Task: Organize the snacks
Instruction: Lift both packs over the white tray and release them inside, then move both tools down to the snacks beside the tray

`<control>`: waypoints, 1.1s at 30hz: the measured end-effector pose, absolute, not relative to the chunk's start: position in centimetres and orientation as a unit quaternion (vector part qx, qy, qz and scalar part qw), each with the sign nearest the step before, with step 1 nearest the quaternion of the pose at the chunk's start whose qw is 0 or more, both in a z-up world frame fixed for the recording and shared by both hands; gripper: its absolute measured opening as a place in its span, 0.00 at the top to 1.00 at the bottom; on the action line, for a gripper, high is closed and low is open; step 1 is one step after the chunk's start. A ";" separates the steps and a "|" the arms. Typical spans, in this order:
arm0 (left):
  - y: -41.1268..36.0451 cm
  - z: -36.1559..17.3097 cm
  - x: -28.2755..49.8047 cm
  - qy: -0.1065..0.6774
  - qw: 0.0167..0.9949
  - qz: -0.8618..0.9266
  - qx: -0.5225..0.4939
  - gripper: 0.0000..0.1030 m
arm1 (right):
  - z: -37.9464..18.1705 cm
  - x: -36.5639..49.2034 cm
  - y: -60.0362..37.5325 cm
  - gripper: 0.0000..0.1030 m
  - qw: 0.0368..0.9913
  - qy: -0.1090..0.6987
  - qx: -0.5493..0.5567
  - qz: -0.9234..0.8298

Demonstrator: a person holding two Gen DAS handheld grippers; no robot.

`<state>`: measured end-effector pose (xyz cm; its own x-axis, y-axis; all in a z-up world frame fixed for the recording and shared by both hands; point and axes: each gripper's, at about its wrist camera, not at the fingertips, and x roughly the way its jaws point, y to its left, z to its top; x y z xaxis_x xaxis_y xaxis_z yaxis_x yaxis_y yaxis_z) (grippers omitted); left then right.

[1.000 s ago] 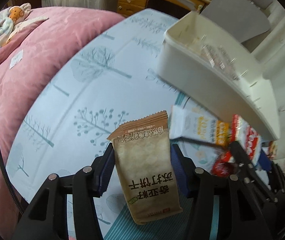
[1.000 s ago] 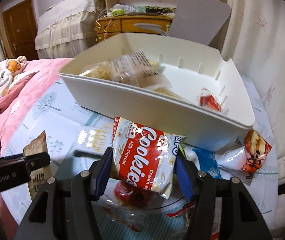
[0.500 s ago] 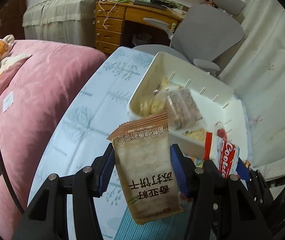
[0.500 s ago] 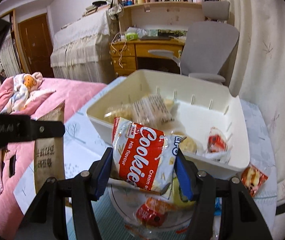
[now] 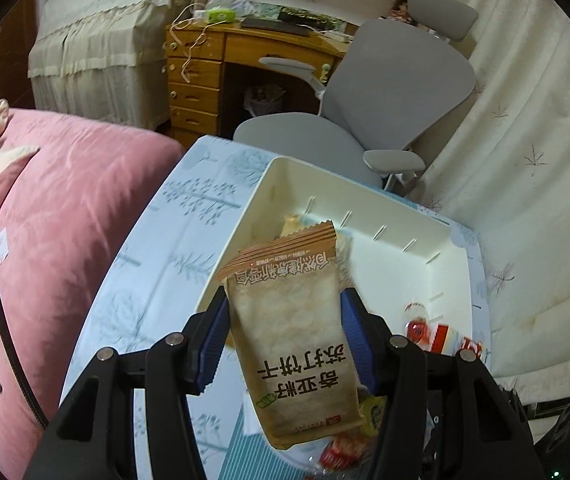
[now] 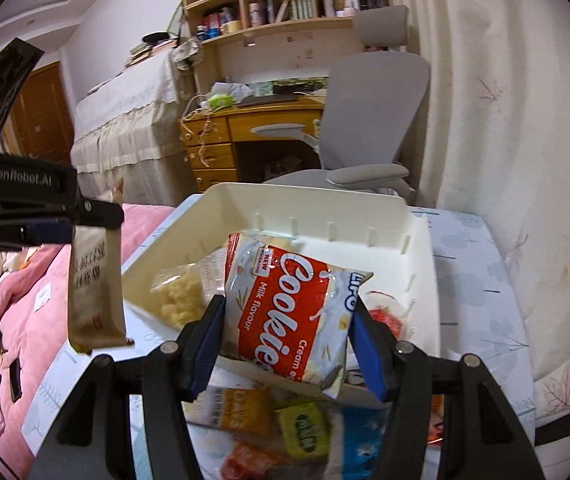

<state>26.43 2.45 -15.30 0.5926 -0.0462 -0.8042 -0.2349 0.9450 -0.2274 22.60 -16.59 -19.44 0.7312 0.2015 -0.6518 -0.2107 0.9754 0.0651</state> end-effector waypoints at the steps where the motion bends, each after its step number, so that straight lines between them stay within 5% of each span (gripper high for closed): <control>1: 2.1 -15.3 27.0 0.446 0.881 0.051 -0.153 0.48 | -19.6 22.9 -17.1 0.42 0.930 0.352 -0.003 0.107; 7: 0.2 -15.5 29.5 0.441 0.887 0.032 -0.136 0.48 | -20.4 23.9 -19.3 0.40 0.927 0.363 0.016 0.088; 10: -0.5 -15.8 30.1 0.440 0.888 0.022 -0.134 0.40 | -21.2 24.5 -20.2 0.29 0.918 0.388 0.027 0.077; 15: -1.3 -16.2 30.1 0.447 0.887 0.013 -0.112 0.37 | -21.8 24.2 -21.2 0.25 0.917 0.393 0.042 0.055; 33: -1.2 -17.8 24.7 0.486 0.866 -0.098 -0.062 0.37 | -20.8 17.9 -21.2 0.25 0.917 0.389 0.085 -0.038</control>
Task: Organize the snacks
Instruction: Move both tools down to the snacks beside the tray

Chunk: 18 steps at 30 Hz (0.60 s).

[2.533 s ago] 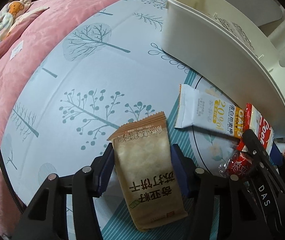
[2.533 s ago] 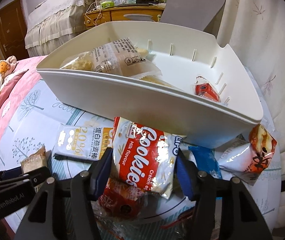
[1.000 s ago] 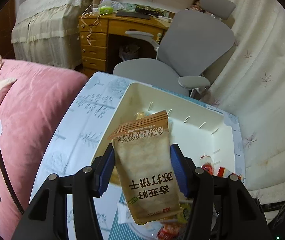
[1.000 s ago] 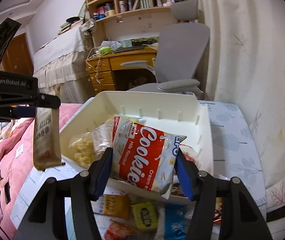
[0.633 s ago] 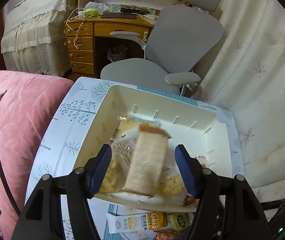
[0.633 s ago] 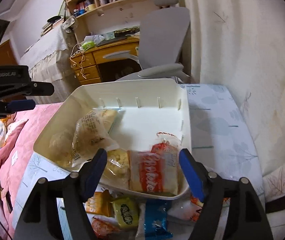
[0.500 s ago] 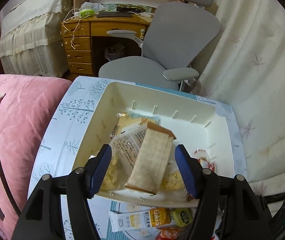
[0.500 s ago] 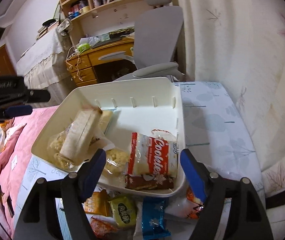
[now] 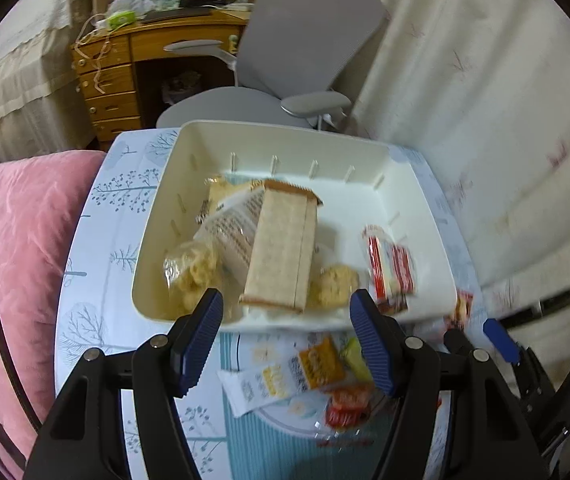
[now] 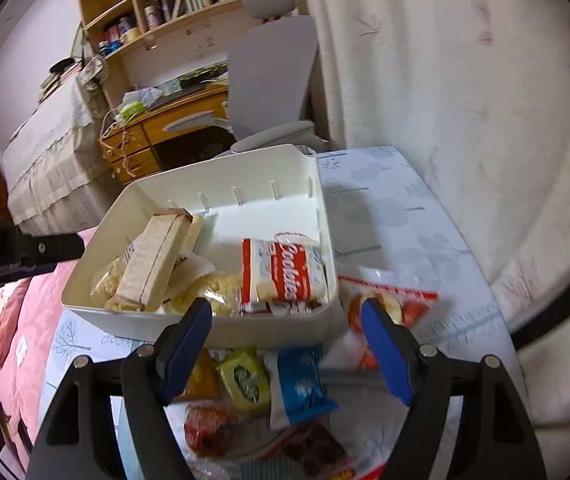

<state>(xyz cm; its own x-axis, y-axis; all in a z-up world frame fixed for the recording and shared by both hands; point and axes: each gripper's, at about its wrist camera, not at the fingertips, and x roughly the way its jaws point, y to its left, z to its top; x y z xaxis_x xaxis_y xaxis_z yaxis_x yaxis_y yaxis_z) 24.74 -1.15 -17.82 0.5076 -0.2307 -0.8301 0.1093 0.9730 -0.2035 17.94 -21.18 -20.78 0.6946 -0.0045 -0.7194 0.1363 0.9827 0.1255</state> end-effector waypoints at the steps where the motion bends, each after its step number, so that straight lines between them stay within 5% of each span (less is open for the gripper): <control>1: -1.1 -17.9 24.5 0.489 0.864 -0.103 -0.058 0.37 | -20.8 17.4 -21.1 0.25 0.916 0.388 0.089 -0.044; 18: -0.4 -20.9 20.0 0.513 0.839 -0.173 0.054 0.37 | -23.7 9.3 -17.2 0.25 0.917 0.374 0.125 -0.067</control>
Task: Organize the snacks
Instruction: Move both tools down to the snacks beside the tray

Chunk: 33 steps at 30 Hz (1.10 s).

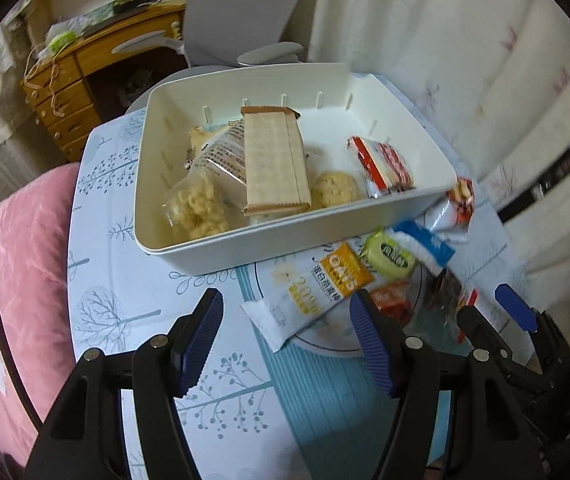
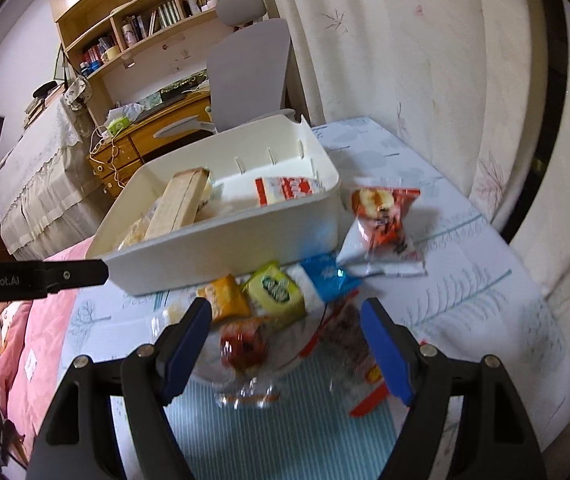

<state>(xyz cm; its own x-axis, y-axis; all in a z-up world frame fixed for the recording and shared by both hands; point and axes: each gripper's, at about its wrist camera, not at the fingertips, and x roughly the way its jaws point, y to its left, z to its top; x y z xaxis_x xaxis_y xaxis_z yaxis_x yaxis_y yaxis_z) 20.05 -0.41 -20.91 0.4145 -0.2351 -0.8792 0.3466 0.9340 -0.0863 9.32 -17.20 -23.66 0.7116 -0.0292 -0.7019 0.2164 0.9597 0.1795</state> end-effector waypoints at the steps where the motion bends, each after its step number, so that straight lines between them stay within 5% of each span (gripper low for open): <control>1: -0.5 -21.2 20.0 0.511 0.838 -0.178 0.063 0.37 | -23.7 9.1 -16.8 0.25 0.917 0.372 0.125 -0.067; 33: -3.5 -31.0 20.5 0.463 0.806 -0.300 0.212 0.37 | -29.4 9.8 -10.8 0.30 0.915 0.393 0.006 -0.089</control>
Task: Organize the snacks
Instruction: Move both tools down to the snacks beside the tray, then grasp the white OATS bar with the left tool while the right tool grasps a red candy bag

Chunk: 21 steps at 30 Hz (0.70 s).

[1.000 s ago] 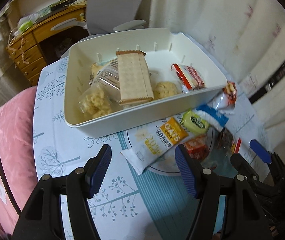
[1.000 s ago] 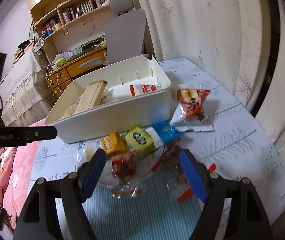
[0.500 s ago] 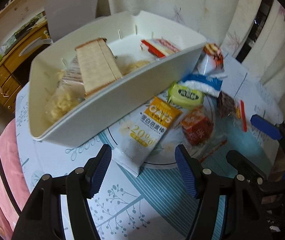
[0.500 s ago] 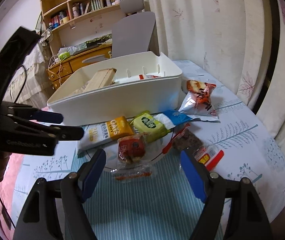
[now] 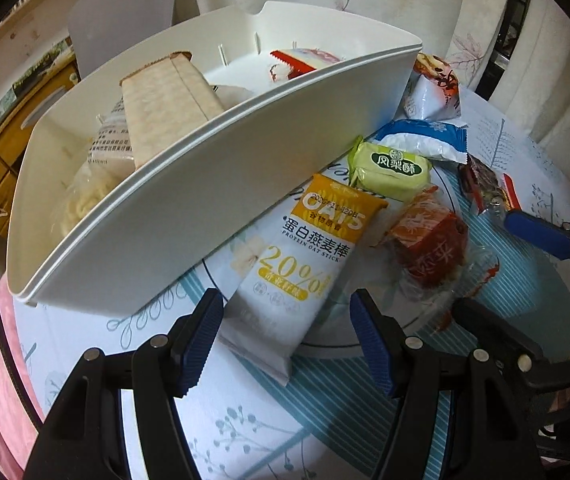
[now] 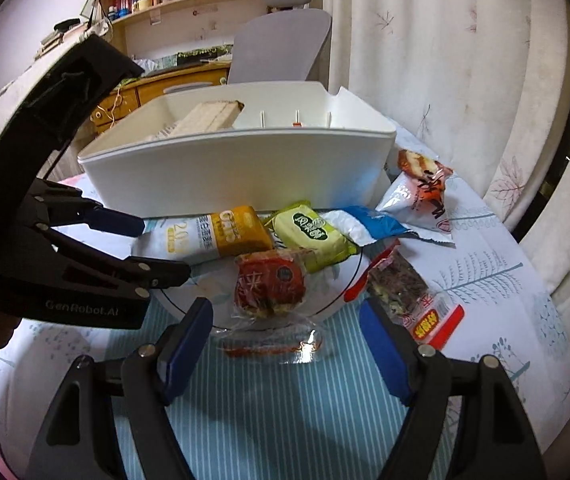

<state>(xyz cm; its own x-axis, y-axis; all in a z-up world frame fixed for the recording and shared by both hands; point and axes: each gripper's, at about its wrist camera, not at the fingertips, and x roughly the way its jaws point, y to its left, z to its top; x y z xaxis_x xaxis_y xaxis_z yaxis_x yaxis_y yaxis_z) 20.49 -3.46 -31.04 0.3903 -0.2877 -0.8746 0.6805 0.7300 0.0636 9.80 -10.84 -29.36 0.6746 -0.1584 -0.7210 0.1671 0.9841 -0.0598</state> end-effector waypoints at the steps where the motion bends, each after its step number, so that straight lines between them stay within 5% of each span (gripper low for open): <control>1: -3.5 -31.2 20.4 0.457 0.810 -0.300 0.215 0.37 | -29.6 10.0 -10.8 0.31 0.913 0.397 0.005 -0.089; 11: -3.5 -32.3 21.2 0.452 0.814 -0.307 0.196 0.38 | -31.1 11.9 -10.1 0.39 0.902 0.424 -0.007 -0.083; 21: -3.5 -32.3 21.5 0.454 0.812 -0.316 0.185 0.52 | -31.4 12.6 -10.4 0.44 0.899 0.429 0.003 -0.091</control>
<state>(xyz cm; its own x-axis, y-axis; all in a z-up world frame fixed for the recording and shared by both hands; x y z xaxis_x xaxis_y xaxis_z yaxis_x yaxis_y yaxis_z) 21.49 -3.49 -32.34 0.3876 -0.3453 -0.8547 0.6812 0.7320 0.0131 12.57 -10.44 -31.37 0.6149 -0.1603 -0.7722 0.1652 0.9836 -0.0726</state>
